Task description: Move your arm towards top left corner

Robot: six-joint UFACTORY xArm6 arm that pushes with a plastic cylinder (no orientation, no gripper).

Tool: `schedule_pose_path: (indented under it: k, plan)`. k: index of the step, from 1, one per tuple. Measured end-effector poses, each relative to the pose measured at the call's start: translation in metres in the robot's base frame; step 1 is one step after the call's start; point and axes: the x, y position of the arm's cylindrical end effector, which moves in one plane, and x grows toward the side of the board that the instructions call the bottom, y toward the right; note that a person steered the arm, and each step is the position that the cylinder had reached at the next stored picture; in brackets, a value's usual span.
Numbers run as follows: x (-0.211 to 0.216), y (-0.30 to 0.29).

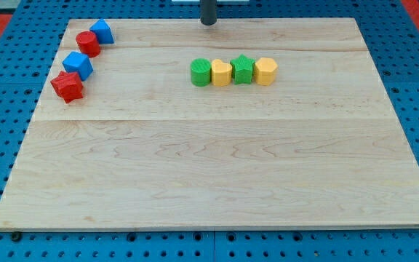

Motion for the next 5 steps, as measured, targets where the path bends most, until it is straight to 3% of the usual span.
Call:
schedule_pose_path:
  k: [2,5]
  plan:
    - [0.014,-0.006]
    - [0.000,-0.079]
